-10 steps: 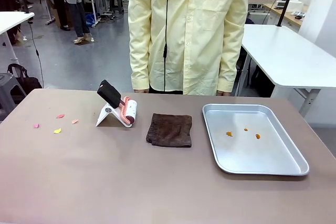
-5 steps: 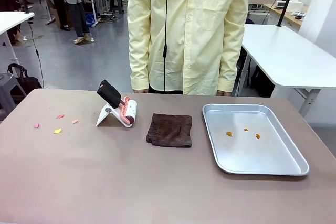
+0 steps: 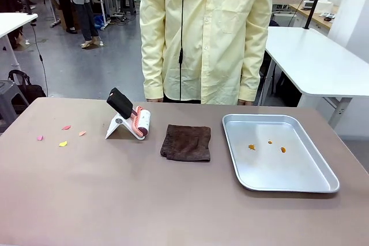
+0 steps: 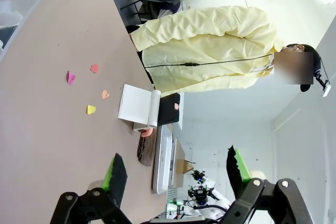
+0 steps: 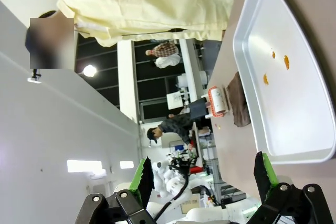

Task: Clean the surface of the table.
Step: Hold the Lint Roller with your left hand and the towel with your right hand.

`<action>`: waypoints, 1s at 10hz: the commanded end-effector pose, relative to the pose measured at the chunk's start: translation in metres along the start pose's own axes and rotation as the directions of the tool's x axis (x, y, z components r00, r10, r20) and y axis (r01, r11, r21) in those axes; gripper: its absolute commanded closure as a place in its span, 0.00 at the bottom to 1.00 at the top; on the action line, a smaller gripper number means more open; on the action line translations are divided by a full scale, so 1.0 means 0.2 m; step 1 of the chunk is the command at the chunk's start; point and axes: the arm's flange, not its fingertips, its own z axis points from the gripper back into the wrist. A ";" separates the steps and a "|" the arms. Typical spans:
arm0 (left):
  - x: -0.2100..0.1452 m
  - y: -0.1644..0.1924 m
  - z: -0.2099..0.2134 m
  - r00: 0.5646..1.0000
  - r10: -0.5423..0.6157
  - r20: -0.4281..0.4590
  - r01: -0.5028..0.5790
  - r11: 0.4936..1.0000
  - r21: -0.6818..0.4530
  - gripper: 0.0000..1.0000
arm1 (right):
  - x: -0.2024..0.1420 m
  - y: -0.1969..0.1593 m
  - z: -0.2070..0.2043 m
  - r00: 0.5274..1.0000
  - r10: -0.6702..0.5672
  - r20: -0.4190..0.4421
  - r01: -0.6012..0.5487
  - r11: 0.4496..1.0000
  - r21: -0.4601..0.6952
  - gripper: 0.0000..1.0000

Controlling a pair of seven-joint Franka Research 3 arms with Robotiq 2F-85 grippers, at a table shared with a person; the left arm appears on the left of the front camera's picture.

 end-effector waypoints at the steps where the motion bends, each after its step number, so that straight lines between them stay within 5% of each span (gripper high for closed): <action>1: -0.03 -0.17 -0.14 0.996 -0.081 -0.047 0.085 0.992 0.097 0.00 | -0.10 0.16 -0.18 0.993 0.115 -0.009 -0.116 0.988 -0.100 0.00; 5: -0.13 -0.56 -0.65 0.923 -0.251 -0.291 0.321 0.920 0.225 0.00 | -0.28 0.47 -0.87 0.948 0.253 -0.193 -0.304 0.900 -0.314 0.00; 10: -0.34 -0.64 -1.19 0.858 -0.241 -0.453 0.411 0.851 0.326 0.00 | -0.69 0.51 -1.87 0.923 0.290 -0.253 -0.382 0.774 -0.504 0.00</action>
